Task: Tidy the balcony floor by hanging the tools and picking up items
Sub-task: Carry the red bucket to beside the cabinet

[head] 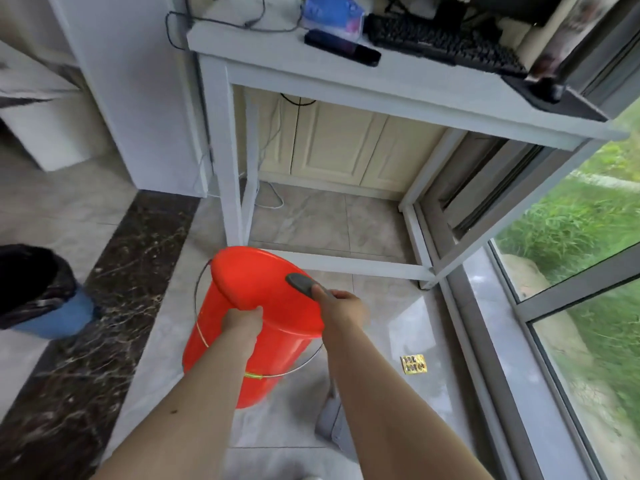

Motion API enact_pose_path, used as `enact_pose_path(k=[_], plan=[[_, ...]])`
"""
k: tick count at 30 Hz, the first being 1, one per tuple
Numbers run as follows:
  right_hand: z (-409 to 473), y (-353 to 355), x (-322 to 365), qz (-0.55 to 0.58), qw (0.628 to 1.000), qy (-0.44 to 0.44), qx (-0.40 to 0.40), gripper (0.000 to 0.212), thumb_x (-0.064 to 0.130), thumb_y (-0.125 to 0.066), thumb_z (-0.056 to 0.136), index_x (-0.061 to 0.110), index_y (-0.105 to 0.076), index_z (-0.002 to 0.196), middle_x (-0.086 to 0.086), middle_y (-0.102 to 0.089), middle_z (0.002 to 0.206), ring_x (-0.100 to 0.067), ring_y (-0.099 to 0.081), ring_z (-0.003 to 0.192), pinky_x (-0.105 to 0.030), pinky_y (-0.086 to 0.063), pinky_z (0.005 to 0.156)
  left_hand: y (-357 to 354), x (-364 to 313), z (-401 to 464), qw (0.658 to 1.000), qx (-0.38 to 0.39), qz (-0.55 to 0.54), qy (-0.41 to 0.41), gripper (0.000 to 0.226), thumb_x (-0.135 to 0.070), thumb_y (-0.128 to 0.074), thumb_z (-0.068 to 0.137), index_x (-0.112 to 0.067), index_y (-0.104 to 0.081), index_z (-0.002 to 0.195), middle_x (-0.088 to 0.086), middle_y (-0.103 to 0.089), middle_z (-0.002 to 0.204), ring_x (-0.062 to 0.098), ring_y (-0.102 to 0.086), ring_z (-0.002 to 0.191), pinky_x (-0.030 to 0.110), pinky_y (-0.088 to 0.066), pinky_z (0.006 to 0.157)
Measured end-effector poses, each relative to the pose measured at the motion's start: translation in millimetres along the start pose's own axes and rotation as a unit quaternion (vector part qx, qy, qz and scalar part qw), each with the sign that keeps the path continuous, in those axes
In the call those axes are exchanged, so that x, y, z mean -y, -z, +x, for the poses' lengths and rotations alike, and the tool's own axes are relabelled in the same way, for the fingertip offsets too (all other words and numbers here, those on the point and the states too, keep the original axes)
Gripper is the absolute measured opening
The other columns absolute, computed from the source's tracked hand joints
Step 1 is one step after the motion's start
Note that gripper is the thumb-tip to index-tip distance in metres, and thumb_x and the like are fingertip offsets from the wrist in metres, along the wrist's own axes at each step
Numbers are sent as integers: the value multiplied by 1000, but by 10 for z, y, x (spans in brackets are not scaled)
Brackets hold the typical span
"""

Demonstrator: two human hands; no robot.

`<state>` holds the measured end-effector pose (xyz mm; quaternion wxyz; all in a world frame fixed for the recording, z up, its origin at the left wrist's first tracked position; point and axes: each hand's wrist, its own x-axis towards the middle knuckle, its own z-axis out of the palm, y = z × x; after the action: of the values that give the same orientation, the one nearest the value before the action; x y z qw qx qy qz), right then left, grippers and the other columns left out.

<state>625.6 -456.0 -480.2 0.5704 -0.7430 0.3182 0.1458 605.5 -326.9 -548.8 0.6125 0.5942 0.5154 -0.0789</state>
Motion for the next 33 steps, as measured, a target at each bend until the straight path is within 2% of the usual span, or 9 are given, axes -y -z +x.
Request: enact_pose_path(k=[4, 6, 8, 11, 16, 20, 25, 31, 33], plan=[[-507, -388, 135, -49, 997, 19, 52, 41, 30, -74, 79, 7, -64, 112, -9, -68, 110, -25, -64, 95, -30, -50, 78, 688, -116, -63, 999, -25, -45, 7, 48, -17, -64, 88, 11, -49, 124, 23, -55, 127, 24, -54, 72, 49, -53, 90], [-799, -614, 228, -67, 994, 33, 78, 46, 29, -78, 76, 5, -64, 113, -12, -67, 115, -28, -65, 105, -36, -53, 93, 1084, -184, -118, 998, -43, -54, -6, 51, -18, -66, 86, 11, -50, 125, 24, -54, 130, 33, -62, 94, 50, -51, 96], [-1078, -833, 359, -73, 990, 46, 115, 47, 27, -83, 69, 2, -68, 106, -12, -69, 112, -29, -66, 104, -40, -52, 96, 1461, -281, -161, 996, -63, -61, -24, 53, -19, -69, 84, 9, -51, 125, 24, -55, 130, 37, -58, 114, 48, -50, 98], [-1390, -1128, 591, -91, 982, 64, 151, 46, 33, -86, 64, 7, -73, 100, -6, -72, 102, -26, -68, 97, -39, -53, 95, 1950, -443, -186, 992, -82, -83, -47, 51, -18, -70, 83, 9, -54, 123, 23, -57, 128, 36, -58, 115, 47, -51, 97], [-1791, -1617, 936, -104, 972, 90, 191, 41, 32, -79, 73, 8, -70, 104, -11, -70, 114, -30, -66, 107, -40, -50, 100, 2683, -754, -299, 984, -126, -105, -67, 50, -17, -71, 81, 11, -56, 120, 27, -59, 123, 38, -61, 111, 46, -52, 94], [-2040, -1976, 1249, -115, 960, 108, 231, 25, 33, -78, 75, 13, -64, 80, -9, -66, 100, -27, -64, 91, -35, -50, 84, 3180, -1077, -360, 978, -160, -111, -80, 51, -19, -72, 80, 11, -57, 118, 26, -60, 123, 37, -61, 110, 45, -54, 93], [-2151, -2345, 1671, -119, 949, 159, 244, 35, 36, -77, 74, 20, -48, 61, -1, -53, 69, -20, -51, 67, -27, -41, 62, 3545, -1415, -291, 972, -190, -107, -85, 48, -19, -69, 82, 12, -57, 117, 29, -59, 121, 40, -63, 108, 46, -53, 93], [-1928, -2798, 2210, -210, 917, 212, 264, 44, 47, -66, 79, 13, -47, 59, -4, -47, 60, -26, -50, 75, -33, -41, 72, 3686, -1852, 7, 963, -228, -118, -77, 45, -16, -65, 86, 13, -55, 118, 31, -60, 119, 41, -65, 104, 46, -54, 92], [-1776, -3024, 2399, -235, 905, 225, 276, 47, 48, -60, 84, 13, -44, 58, -8, -47, 63, -26, -49, 75, -33, -40, 72, 3677, -2039, 172, 963, -235, -115, -67, 44, -16, -64, 87, 13, -55, 119, 29, -61, 119, 40, -65, 104, 40, -54, 92]])
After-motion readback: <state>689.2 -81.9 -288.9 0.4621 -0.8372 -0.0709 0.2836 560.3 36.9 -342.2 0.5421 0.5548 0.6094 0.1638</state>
